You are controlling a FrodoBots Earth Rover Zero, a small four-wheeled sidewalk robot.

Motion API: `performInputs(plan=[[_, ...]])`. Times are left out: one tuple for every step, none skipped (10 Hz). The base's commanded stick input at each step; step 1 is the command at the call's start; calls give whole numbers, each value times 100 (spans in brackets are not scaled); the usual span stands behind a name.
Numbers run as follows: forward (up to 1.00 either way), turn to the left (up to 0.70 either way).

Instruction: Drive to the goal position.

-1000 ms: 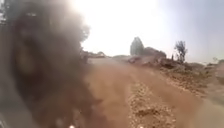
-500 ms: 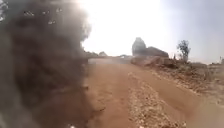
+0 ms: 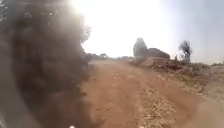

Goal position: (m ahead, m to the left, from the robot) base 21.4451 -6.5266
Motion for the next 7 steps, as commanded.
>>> performInputs(plan=[[70, 0], [70, -1], [70, -1], [70, -14], [70, -14], [70, -14], [70, -14]])
